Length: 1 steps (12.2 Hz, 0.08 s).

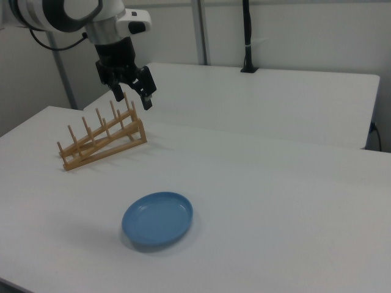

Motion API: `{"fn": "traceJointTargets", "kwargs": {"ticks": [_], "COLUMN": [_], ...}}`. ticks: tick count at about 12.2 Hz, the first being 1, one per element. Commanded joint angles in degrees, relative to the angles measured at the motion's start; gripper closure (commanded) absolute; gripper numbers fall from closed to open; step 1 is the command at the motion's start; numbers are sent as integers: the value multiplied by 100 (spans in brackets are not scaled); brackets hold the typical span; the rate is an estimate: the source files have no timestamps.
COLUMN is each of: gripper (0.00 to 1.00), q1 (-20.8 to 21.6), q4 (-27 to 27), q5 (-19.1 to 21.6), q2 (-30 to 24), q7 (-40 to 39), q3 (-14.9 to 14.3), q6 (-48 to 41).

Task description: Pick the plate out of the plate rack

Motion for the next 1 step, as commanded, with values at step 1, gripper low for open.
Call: {"fn": "traceJointTargets", "kwargs": {"ticks": [1], "gripper": [0], "q1": [138], "q4": [-71], "q5": [-100], "q2": [-24], "q7": [-127], "q3": [-44], "q6": [65]}}
